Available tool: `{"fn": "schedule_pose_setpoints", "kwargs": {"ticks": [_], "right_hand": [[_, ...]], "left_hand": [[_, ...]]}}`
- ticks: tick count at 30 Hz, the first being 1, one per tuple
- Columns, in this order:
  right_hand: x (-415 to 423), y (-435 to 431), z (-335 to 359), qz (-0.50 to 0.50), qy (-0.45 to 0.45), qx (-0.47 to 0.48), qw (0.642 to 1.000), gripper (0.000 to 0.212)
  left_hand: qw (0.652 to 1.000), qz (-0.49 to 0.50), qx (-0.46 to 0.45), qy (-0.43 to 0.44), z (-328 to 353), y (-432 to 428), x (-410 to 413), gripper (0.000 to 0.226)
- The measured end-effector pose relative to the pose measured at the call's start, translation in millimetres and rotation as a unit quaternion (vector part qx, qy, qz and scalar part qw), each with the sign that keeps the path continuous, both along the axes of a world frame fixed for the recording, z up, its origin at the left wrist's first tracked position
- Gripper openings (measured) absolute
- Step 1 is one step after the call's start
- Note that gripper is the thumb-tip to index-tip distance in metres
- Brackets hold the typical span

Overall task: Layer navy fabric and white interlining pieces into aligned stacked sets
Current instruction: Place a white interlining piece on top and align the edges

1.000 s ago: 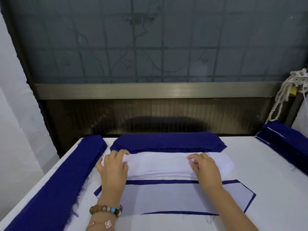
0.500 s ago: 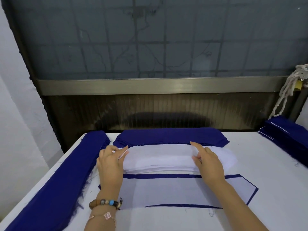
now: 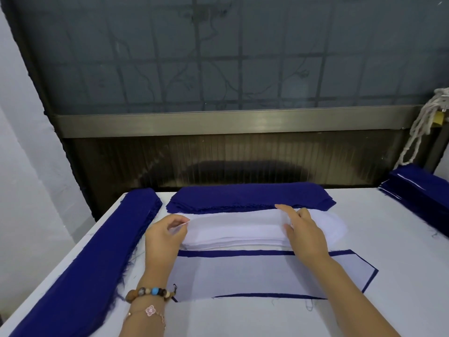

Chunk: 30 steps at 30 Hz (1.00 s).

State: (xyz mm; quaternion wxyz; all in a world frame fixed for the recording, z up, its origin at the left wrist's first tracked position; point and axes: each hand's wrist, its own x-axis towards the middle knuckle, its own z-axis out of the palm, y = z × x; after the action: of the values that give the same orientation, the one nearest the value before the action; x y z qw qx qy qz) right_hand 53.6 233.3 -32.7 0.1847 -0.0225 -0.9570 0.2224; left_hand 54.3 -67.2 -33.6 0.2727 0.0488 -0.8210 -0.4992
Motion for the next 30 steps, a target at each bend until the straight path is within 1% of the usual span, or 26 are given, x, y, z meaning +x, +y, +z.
{"fn": "schedule_pose_setpoints", "kwargs": {"ticks": [3, 6, 7, 9, 11, 16, 19, 23, 25, 27, 29, 30], "right_hand": [[0, 3, 0, -0.001, 0.003, -0.021, 1.000, 0.033], [1, 11, 2, -0.011, 0.011, -0.055, 0.998, 0.025], [1, 14, 3, -0.027, 0.018, -0.051, 0.998, 0.024], [2, 24, 5, -0.093, 0.027, -0.003, 0.995, 0.024], [2, 35, 6, -0.149, 0.016, 0.017, 0.989, 0.027], [1, 64, 4, -0.225, -0.017, -0.064, 0.972, 0.016], [1, 75, 1, -0.239, -0.023, -0.104, 0.965, 0.019], [-2, 80, -2, -0.235, -0.022, -0.119, 0.964, 0.022], [-3, 82, -4, -0.240, 0.018, -0.143, 0.960, 0.022], [-2, 83, -4, -0.238, 0.089, -0.168, 0.952, 0.025], [-1, 84, -1, -0.221, 0.146, -0.191, 0.945, 0.027], [-1, 83, 0, -0.207, 0.155, -0.199, 0.945, 0.026]], "left_hand": [[0.999, 0.025, 0.017, -0.019, -2, -3, -2, 0.033], [0.998, 0.029, 0.033, -0.046, -4, -6, -4, 0.037], [0.997, 0.029, 0.035, -0.055, -5, -6, -4, 0.038], [0.997, 0.030, 0.027, -0.064, -5, -5, -5, 0.037], [0.997, 0.033, 0.024, -0.064, -5, -3, -6, 0.037], [0.997, 0.030, 0.024, -0.065, -7, -3, -7, 0.035], [0.998, 0.023, 0.022, -0.051, -7, -3, -8, 0.032], [0.998, 0.027, 0.010, -0.053, -6, -1, -9, 0.027], [0.998, 0.022, 0.004, -0.059, -5, -2, -8, 0.025], [0.998, 0.014, -0.009, -0.058, -4, -3, -7, 0.020], [0.999, 0.023, -0.015, -0.045, -3, -3, -4, 0.013], [0.999, 0.030, -0.013, -0.031, -3, -3, -2, 0.010]]}}
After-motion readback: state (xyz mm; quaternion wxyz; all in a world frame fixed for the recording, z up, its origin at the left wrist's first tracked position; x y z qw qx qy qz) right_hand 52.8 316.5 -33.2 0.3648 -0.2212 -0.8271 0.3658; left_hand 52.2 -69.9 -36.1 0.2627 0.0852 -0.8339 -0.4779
